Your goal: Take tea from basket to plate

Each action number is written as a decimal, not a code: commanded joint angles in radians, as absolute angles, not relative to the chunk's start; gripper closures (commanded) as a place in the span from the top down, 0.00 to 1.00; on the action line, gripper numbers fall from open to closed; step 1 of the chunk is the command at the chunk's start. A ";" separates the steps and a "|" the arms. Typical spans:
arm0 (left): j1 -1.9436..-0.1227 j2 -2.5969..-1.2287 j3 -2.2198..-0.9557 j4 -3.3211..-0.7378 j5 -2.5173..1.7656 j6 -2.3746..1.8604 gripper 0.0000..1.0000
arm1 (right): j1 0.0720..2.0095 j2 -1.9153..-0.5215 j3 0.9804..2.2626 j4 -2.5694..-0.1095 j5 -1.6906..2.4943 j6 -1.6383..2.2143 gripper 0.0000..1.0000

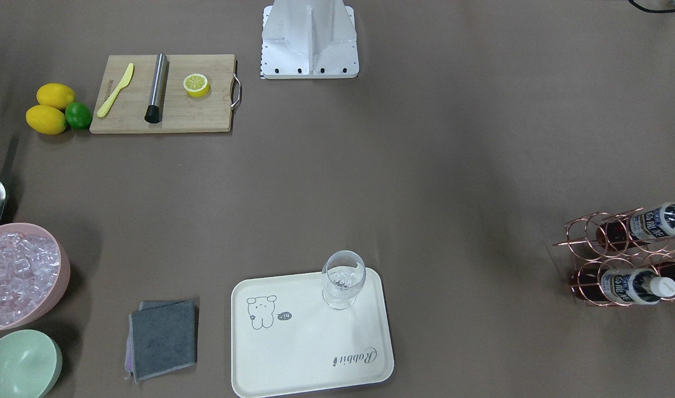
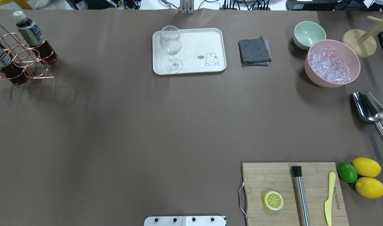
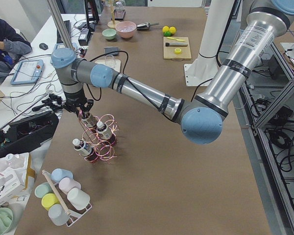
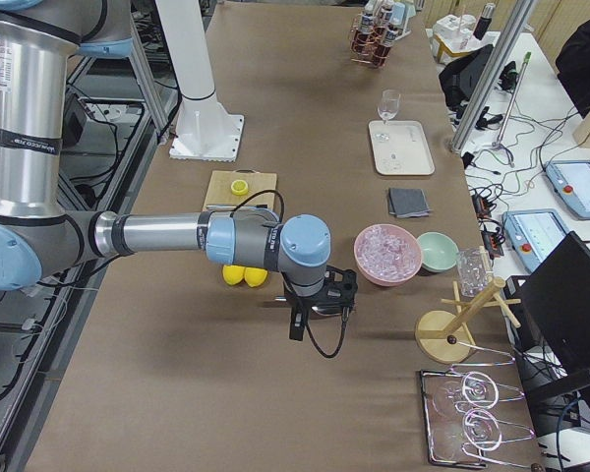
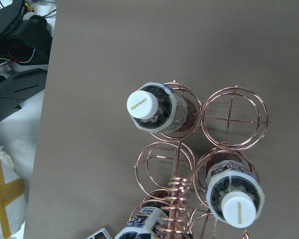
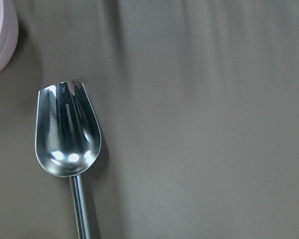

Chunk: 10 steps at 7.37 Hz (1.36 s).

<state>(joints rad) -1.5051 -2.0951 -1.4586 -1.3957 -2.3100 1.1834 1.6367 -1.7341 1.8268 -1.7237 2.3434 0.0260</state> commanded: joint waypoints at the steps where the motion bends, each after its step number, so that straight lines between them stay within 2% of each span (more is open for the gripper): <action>1: -1.511 -2.127 -1.460 -1.391 -2.307 1.183 0.00 | 1.637 -1.733 1.856 -1.730 2.336 0.026 1.00; 4: -1.511 -2.149 -1.479 -1.371 -2.309 1.172 0.00 | 1.637 -1.689 1.876 -1.721 2.394 0.021 1.00; 8: -1.500 -2.138 -1.590 -1.365 -2.310 1.169 0.00 | 1.635 -1.660 1.904 -1.449 2.520 0.029 1.00; 10: -1.500 -2.138 -1.601 -1.351 -2.364 1.061 0.00 | 1.599 -1.582 1.902 -1.431 2.543 0.031 1.00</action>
